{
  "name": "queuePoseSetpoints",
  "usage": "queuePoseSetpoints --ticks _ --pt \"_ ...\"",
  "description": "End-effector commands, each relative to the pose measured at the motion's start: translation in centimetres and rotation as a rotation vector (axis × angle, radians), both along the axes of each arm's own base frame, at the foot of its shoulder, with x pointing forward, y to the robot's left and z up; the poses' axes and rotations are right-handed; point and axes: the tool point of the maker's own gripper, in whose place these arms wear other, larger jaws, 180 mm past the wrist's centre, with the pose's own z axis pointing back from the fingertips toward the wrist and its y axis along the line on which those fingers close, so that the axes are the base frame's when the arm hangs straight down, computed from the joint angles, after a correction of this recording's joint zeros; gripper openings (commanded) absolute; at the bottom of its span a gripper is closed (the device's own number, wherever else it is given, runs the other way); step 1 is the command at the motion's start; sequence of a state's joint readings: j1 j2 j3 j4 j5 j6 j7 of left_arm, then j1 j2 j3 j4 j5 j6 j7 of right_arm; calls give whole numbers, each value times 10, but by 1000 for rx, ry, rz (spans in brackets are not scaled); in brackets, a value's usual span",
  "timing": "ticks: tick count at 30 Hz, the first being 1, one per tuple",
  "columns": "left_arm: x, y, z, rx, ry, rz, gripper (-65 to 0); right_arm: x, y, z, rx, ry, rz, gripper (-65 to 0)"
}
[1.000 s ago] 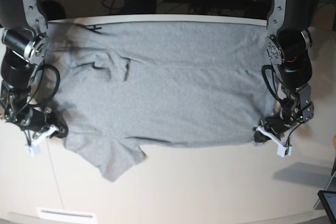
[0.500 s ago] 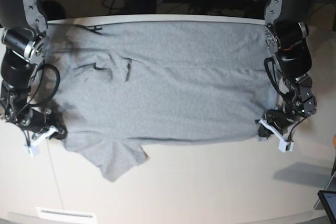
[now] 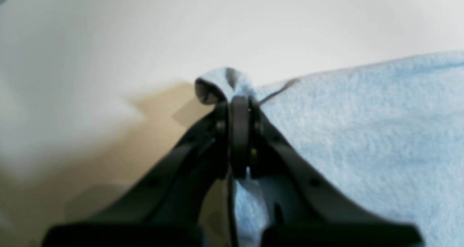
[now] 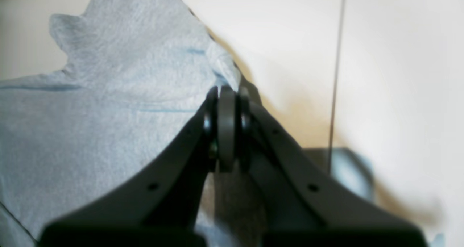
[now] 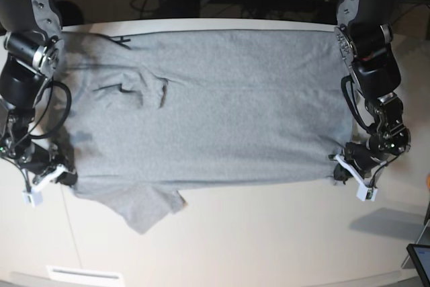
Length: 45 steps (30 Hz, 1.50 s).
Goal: Fold the T-shirt properly
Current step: 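Lift the hem with both grippers and fold it toward the collar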
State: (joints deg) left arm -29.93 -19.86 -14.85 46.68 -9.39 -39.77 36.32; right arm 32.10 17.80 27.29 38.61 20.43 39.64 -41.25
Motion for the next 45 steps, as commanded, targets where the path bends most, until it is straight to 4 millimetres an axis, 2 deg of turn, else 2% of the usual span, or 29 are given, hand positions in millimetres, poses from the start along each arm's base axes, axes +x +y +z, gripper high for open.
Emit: queuePoseSetpoints --ticks 1,7,10,16,18,26,31,37,45 --pt "15 7 28 14 -82 3 -650 17 -10 26 -8 -79 -17 -650" --pt "10 5 29 41 -70 -9 -650 16 -10 26 -8 -78 -17 -650" --pt "12 6 37 60 -85 -14 -650 15 -10 25 -8 -75 -16 -650" --pt "5 10 52 130 -98 -26 -650 10 -12 20 -17 -51 -9 -650" --pt "4 9 57 148 -104 -34 -650 11 -14 26 -33 -69 -10 -650" --pt "-7 9 45 156 -78 -40 -650 0 -21 32 -106 -70 14 -650" --pt "-12 8 50 186 -94 -51 -650 -6 -24 34 -139 -59 26 -650" --pt "-20 9 55 229 -77 -58 -650 -15 -24 25 -148 -8 41 -650" --pt "-41 11 47 276 -24 -67 -650 -26 -25 15 -155 42 55 -650"
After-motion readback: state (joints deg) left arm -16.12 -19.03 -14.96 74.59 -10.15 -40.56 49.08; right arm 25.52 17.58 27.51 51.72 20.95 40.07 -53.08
